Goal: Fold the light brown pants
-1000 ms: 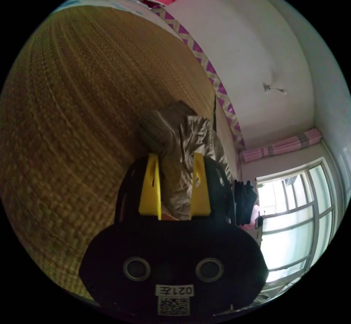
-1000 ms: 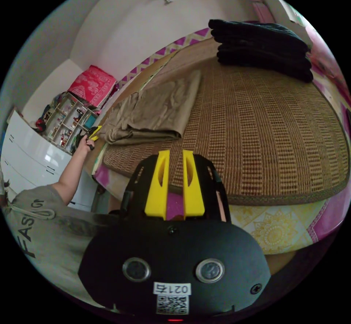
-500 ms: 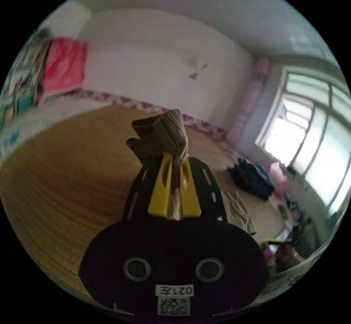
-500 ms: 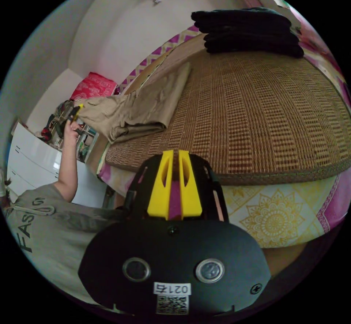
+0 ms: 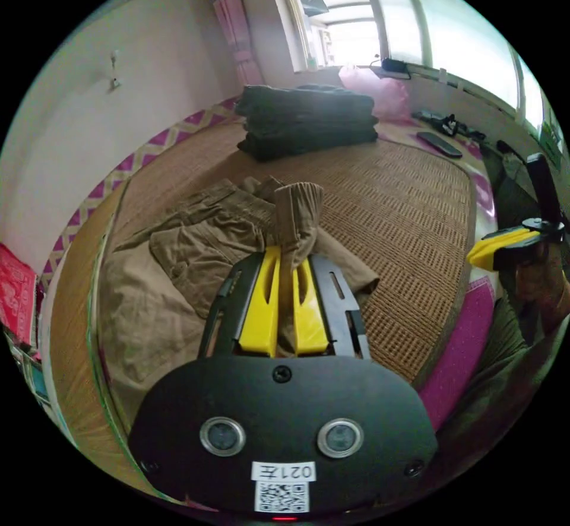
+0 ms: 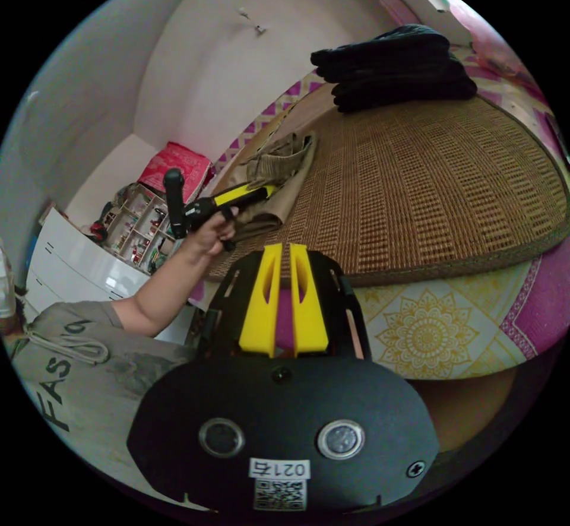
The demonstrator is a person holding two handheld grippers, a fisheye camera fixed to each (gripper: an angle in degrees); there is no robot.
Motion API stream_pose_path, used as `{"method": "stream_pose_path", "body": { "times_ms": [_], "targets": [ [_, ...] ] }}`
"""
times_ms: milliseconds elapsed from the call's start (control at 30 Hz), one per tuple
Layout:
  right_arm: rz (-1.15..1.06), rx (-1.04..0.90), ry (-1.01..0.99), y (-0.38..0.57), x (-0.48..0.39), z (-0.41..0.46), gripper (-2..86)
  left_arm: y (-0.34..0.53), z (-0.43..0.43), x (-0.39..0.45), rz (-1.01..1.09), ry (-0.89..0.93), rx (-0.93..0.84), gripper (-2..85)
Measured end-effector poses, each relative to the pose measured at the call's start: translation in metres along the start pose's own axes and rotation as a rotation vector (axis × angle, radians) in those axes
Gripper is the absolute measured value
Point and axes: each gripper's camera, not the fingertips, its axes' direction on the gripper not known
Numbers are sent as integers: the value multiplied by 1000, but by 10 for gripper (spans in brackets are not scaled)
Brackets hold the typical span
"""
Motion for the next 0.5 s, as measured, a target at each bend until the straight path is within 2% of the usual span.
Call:
{"method": "stream_pose_path", "body": {
  "times_ms": [167, 333, 433, 500],
  "targets": [
    [-38, 8, -12, -24, 1, -8, 20, -6, 9, 19, 11, 124, 11, 58],
    [-142, 13, -22, -77, -18, 14, 40, 10, 8, 27, 40, 237, 3, 57],
    [-227, -11, -12, -120, -40, 46, 50, 23, -14, 4, -50, 267, 58, 36],
    [-268, -15, 26, -149, -52, 68, 56, 33, -33, -22, -156, 212, 116, 37]
  ]
}}
